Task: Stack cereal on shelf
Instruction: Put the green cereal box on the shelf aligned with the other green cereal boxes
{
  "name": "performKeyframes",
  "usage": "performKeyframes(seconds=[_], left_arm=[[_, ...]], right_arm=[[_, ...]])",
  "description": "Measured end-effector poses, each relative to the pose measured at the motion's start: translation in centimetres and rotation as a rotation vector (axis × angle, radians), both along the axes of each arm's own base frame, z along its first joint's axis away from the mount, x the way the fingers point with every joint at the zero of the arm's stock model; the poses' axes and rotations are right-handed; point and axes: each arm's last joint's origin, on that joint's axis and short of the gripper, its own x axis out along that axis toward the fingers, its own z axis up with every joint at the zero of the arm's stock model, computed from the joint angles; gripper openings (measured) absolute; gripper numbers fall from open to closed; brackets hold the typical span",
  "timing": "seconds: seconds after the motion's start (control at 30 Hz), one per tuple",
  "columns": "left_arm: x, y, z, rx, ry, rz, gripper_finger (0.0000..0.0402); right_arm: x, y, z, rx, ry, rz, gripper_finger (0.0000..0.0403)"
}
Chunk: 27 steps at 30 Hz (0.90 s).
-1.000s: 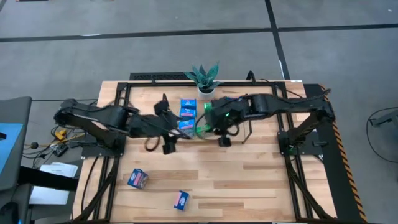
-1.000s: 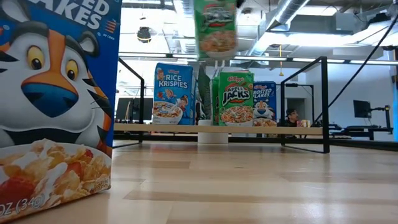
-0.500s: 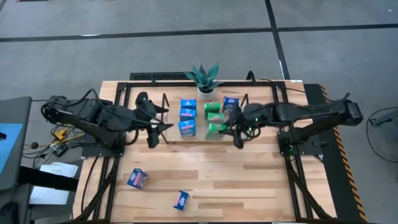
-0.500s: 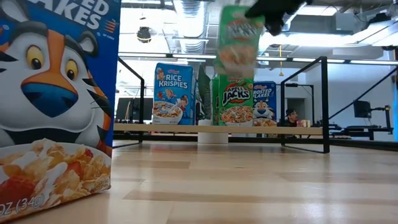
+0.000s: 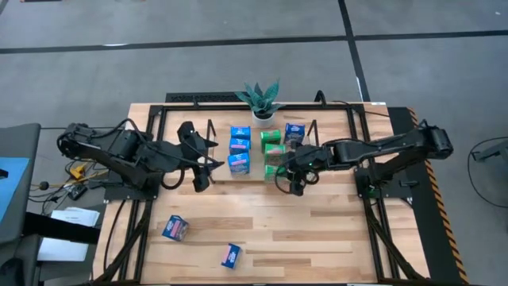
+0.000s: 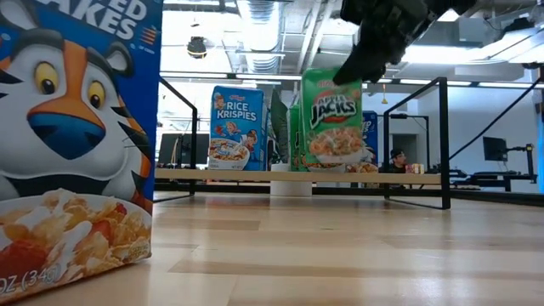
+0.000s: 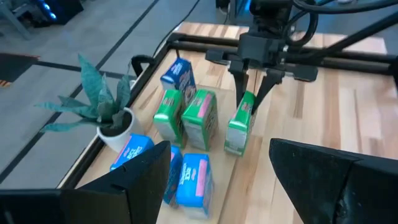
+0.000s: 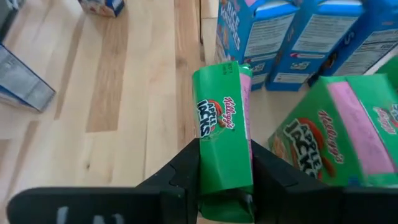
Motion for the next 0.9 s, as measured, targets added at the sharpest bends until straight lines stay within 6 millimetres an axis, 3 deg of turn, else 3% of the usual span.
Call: performKeyframes(seconds=[0.17,0.9], left_arm=[[0.2,-0.1,-0.2,0.004,0.013,0.001,0.0265],[0.2,0.0,-0.2,0.007,0.014,0.01,0.0265]], right_arm=[[0.5,-0.2,-0.7,-0.021,0.022,0.011,0.0128],[0.6,-1.1,-0.5,-0.055,0.008,-0.007,0.0131]])
